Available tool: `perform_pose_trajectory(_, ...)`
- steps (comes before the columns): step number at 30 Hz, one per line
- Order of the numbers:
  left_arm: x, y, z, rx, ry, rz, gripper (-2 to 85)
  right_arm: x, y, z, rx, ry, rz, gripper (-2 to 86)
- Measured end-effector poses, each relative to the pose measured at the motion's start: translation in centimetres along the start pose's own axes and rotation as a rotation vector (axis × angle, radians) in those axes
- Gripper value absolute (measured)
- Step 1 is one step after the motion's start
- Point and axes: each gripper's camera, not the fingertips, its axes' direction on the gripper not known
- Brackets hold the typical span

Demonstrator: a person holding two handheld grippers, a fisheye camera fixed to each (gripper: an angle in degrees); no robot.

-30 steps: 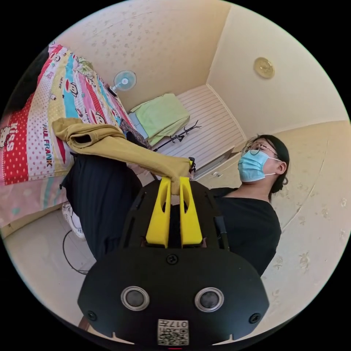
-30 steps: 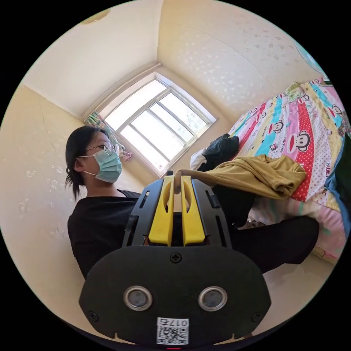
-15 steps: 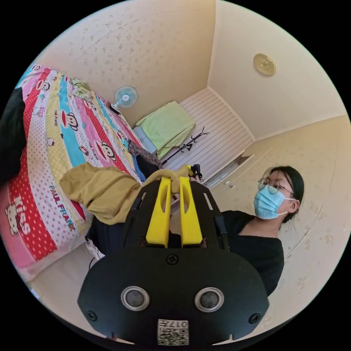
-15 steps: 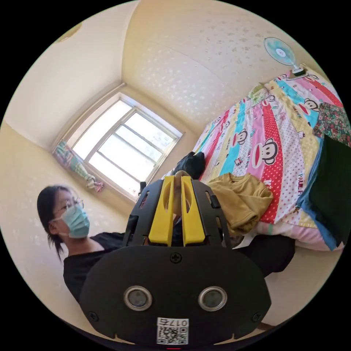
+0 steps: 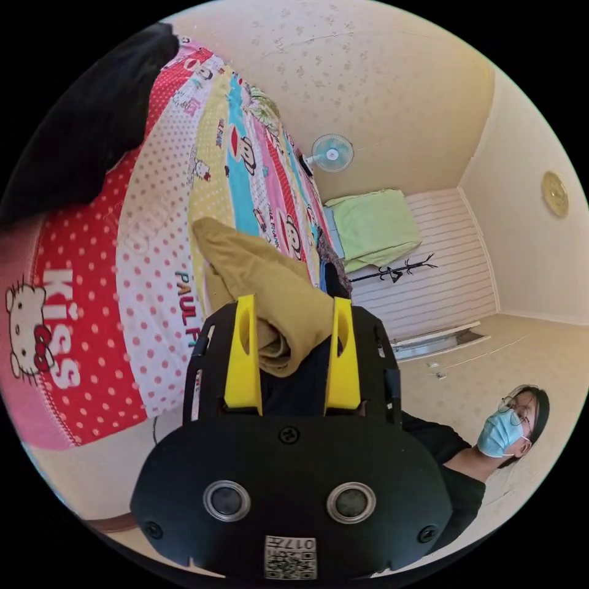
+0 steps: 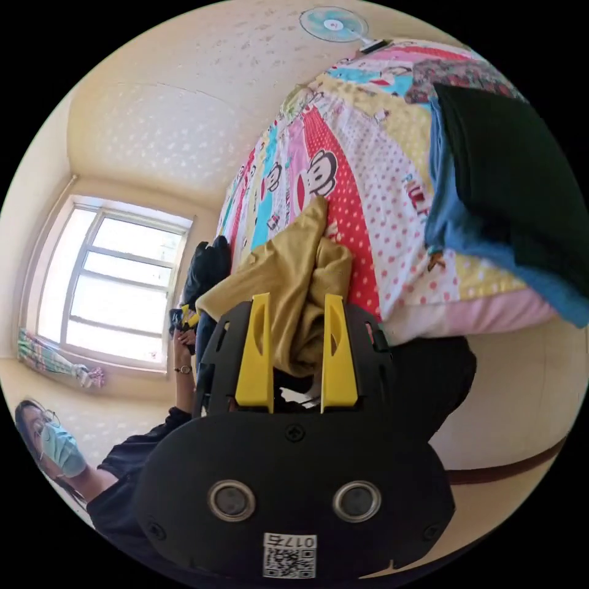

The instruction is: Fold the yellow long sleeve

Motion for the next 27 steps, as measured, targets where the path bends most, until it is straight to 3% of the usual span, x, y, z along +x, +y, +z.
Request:
perform_pose_trajectory(5,-2.5,5.2,2.4,-0.032,0.127,-0.066,18.6,5.0,6.0,1.6,0.007,-0.291,0.168,14.9)
perform_pose_trajectory(9,-2.0,5.5,3.7,0.004,0.151,-0.015,18.4,4.3,6.3,1.4,0.065,-0.269,0.08,14.9)
perform_pose_trajectory(12,-2.1,4.1,5.2,0.006,0.142,0.0,14.5,3.8,4.2,2.5,-0.023,-0.214,0.064,12.0)
perform_pose_trajectory(14,-1.9,2.6,6.5,-0.033,0.269,0.04,5.4,3.8,2.2,3.3,-0.149,-0.199,0.081,7.3)
perform_pose_trajectory(16,-1.4,1.8,5.9,-0.019,0.337,0.056,5.1,3.6,1.3,0.9,-0.09,-0.258,0.047,5.2)
perform_pose_trajectory(20,3.2,0.3,2.2,-0.047,0.133,0.211,4.6,4.4,0.1,-7.3,0.082,-0.352,-0.009,3.1)
perform_pose_trajectory(27,8.3,-2.9,0.4,-0.119,0.051,0.289,4.5,2.4,-4.0,-10.6,0.065,-0.45,-0.141,2.2)
